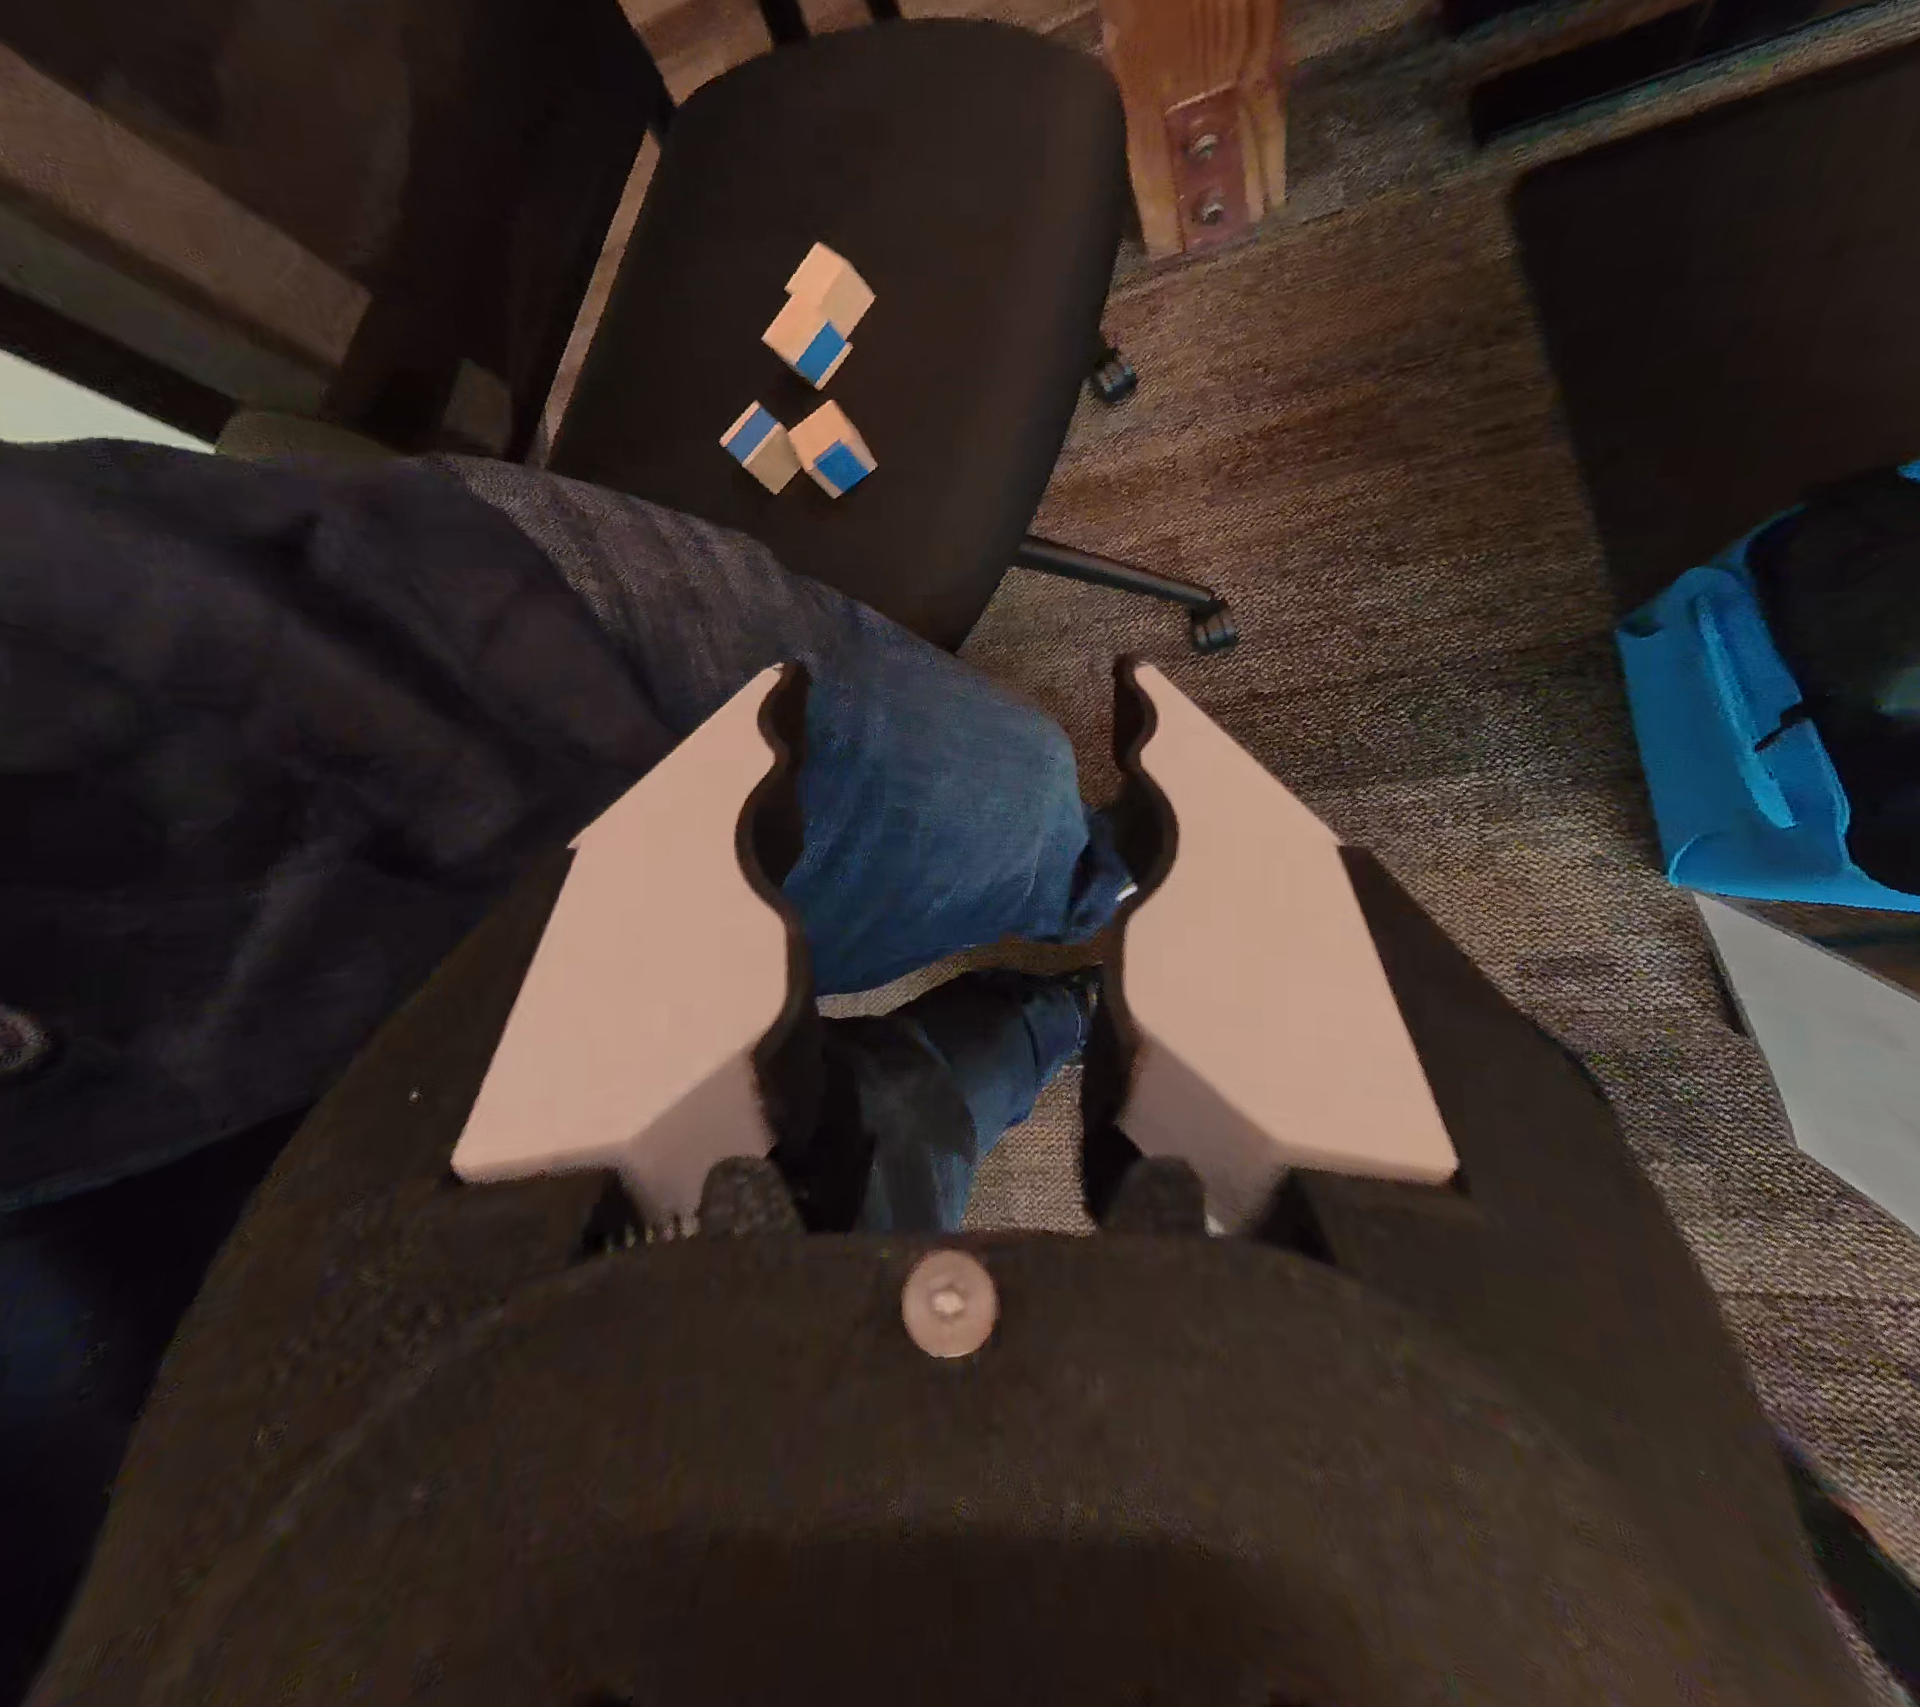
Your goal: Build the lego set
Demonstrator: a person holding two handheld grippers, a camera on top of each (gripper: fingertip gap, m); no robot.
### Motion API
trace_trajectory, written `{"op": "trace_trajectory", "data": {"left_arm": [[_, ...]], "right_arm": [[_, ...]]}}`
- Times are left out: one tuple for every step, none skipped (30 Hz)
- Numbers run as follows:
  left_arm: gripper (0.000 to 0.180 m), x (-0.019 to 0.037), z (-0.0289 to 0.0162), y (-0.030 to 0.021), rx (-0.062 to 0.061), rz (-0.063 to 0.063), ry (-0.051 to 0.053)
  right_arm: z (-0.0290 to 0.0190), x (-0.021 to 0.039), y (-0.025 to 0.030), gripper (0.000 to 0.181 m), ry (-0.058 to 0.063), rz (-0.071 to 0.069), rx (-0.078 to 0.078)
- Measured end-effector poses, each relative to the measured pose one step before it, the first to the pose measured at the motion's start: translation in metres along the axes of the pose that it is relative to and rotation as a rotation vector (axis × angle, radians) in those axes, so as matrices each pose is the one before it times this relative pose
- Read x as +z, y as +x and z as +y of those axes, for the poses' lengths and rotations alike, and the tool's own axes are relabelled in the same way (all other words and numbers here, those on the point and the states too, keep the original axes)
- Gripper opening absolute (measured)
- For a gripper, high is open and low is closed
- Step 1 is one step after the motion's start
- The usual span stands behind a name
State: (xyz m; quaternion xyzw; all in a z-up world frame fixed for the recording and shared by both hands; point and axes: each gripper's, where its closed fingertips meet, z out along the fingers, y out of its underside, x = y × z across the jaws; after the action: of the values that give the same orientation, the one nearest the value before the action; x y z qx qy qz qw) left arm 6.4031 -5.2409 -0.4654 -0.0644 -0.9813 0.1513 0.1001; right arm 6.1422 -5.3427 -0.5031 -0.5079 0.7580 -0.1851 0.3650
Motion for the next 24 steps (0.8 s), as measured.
{"op": "trace_trajectory", "data": {"left_arm": [[0.057, 0.00837, -0.01845, 0.00069, 0.0166, 0.008, 0.0034], [0.058, 0.00782, -0.01866, 0.00018, 0.0217, 0.0098, 0.0017], [0.058, 0.00744, -0.01892, -0.00117, 0.0299, 0.0075, 0.0031], [0.058, 0.00792, -0.01763, -0.00312, 0.0346, 0.0074, -0.003], [0.058, 0.00834, -0.01512, -0.00664, 0.0347, 0.0026, -0.0157], [0.057, 0.00851, -0.01442, -0.00984, 0.03, -0.0005, -0.0134], [0.057, 0.00844, -0.01454, -0.01096, 0.0173, 0.007, -0.0065], [0.057, 0.00805, -0.01541, -0.0109, 0.0059, 0.0155, 0.0047], [0.057, 0.0083, -0.01575, -0.01125, -0.0034, 0.0192, 0.012], [0.056, 0.00894, -0.01529, -0.01089, -0.0093, 0.0254, 0.0127], [0.056, 0.00895, -0.01435, -0.00979, -0.0099, 0.0324, 0.0087], [0.056, 0.00828, -0.01408, -0.00986, -0.0047, 0.0302, 0.0049], [0.055, 0.00678, -0.01412, -0.01113, 0.0022, 0.019, 0.0036], [0.054, 0.00529, -0.01374, -0.01149, 0.0028, 0.015, -0.0002], [0.054, 0.00426, -0.01442, -0.00966, -0.0023, 0.0253, -0.0002], [0.054, 0.00323, -0.01695, -0.00861, -0.0013, 0.0294, 0.0116], [0.054, 0.00277, -0.01771, -0.00963, 0.0081, 0.0183, 0.0149], [0.053, 0.00286, -0.01558, -0.0111, 0.0201, 0.0077, 0.0016], [0.053, 0.00282, -0.01374, -0.01153, 0.0275, 0.0029, -0.0083], [0.053, 0.00163, -0.01477, -0.01167, 0.0272, -0.0051, 0.0011], [0.052, 0.00093, -0.0162, -0.0103, 0.0187, -0.004, 0.0139], [0.051, 0.00116, -0.01649, -0.00767, 0.0068, 0.0064, 0.0184], [0.051, 0.00186, -0.01556, -0.00521, 0.0003, 0.0128, 0.0178], [0.051, 0.00256, -0.01452, -0.00431, 0.0042, 0.0084, 0.0194]], "right_arm": [[-0.00392, -0.00164, 0.00792, 0.062, 0.0113, 0.0074, 0.0124], [-0.00437, -0.00145, 0.00831, 0.062, 0.015, 0.0077, 0.018], [-0.00519, -0.00133, 0.00853, 0.062, 0.0178, 0.0084, 0.0224], [-0.00524, -0.00074, 0.00914, 0.064, 0.016, 0.0099, 0.0257], [-0.00555, -0.00014, 0.01025, 0.066, 0.015, 0.0153, 0.0301], [-0.0056, 0.00054, 0.01088, 0.066, 0.0152, 0.0181, 0.0297], [-0.00542, 0.00143, 0.01086, 0.066, 0.0127, 0.0157, 0.03], [-0.00529, 0.00247, 0.01144, 0.067, 0.0108, 0.0183, 0.0348], [-0.00517, 0.00309, 0.01152, 0.068, 0.0081, 0.0209, 0.0387], [-0.00554, 0.00331, 0.01017, 0.067, 0.0073, 0.0171, 0.0355], [-0.00749, 0.00282, 0.00993, 0.067, 0.0139, 0.0234, 0.0288], [-0.00849, 0.00296, 0.01011, 0.066, 0.0154, 0.0305, 0.0283], [-0.0091, 0.00374, 0.00894, 0.066, 0.0105, 0.0265, 0.0361], [-0.01093, 0.00402, 0.00632, 0.066, 0.0106, 0.0148, 0.043], [-0.01388, 0.00363, 0.00543, 0.066, 0.0185, 0.0144, 0.0389], [-0.01604, 0.00344, 0.00624, 0.065, 0.0265, 0.0271, 0.0213], [-0.01588, 0.00429, 0.00697, 0.064, 0.024, 0.0315, 0.0055], [-0.01465, 0.00554, 0.00712, 0.063, 0.0173, 0.027, 0.0019], [-0.01394, 0.00593, 0.0074, 0.062, 0.0137, 0.0214, 0.0071], [-0.01367, 0.0055, 0.00815, 0.062, 0.012, 0.0228, 0.009], [-0.01385, 0.00445, 0.0091, 0.062, 0.0112, 0.0255, 0.0039], [-0.01404, 0.00392, 0.01077, 0.061, 0.0105, 0.0323, 0.0008], [-0.01449, 0.00377, 0.0123, 0.061, 0.0142, 0.0365, -0.0021], [-0.01491, 0.00418, 0.0141, 0.061, 0.0171, 0.0394, -0.005]]}}
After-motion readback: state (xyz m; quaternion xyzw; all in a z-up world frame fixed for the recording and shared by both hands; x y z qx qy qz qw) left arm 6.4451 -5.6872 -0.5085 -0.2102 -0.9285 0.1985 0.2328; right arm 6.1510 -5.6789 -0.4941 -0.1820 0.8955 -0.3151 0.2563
